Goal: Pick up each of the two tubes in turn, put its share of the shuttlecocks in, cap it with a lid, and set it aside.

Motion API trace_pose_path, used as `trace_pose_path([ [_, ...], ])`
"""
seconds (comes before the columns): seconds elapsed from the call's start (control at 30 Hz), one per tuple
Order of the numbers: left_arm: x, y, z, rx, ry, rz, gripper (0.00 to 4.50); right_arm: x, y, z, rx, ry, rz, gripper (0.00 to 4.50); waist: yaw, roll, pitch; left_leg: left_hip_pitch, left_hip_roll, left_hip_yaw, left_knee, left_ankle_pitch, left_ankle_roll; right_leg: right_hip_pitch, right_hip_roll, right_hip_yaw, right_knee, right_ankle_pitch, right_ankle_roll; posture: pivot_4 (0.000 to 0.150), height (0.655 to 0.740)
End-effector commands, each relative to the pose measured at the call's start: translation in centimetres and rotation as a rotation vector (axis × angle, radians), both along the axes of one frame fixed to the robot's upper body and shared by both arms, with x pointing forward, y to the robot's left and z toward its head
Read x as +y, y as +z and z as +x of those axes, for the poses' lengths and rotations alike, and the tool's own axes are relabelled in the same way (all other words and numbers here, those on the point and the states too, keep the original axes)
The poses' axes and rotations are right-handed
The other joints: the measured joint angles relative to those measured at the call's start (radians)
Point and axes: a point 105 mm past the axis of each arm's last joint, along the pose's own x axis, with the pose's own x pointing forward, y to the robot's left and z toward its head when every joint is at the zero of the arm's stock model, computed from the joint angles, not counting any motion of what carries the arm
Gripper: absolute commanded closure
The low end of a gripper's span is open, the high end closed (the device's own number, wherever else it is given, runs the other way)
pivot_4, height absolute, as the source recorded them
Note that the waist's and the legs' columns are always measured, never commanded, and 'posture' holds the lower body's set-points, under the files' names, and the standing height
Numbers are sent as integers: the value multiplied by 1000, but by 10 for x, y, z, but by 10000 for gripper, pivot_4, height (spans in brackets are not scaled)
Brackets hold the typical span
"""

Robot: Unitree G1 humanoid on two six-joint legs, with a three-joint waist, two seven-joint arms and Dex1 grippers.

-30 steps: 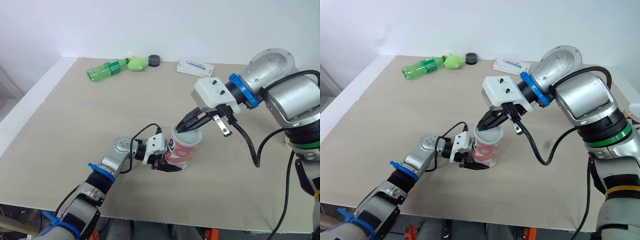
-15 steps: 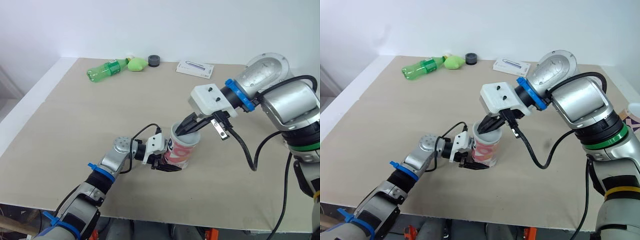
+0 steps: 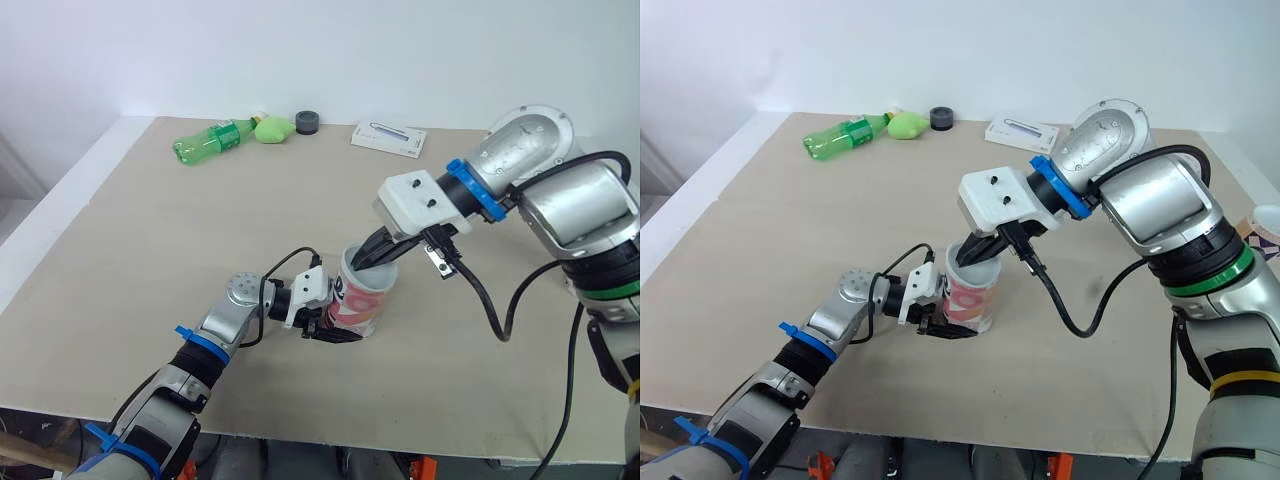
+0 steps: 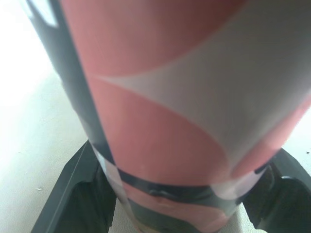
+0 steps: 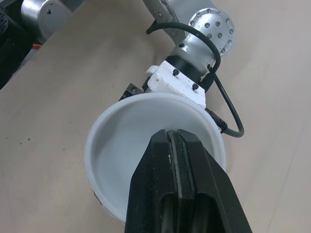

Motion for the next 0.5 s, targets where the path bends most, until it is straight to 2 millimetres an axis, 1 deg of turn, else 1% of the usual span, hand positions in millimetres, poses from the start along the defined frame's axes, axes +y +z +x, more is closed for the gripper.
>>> trace_pose_path([
  [0.03,9,-15,1,29,26,69,16994,-3,-6,1,19,6,-54,44491,0,0,0,0,0,0,0,0,0,0,0,0,0,0,0,1500,7294],
  [0.2,9,-15,1,31,26,71,16994,-2,3,2,9,4,-35,44491,0,0,0,0,0,0,0,0,0,0,0,0,0,-1,-2,1500,7294],
  [0.5,8,-14,2,27,25,69,16994,8,17,-9,82,30,45,44491,0,0,0,0,0,0,0,0,0,-1,0,0,0,-1,-3,1500,7294],
])
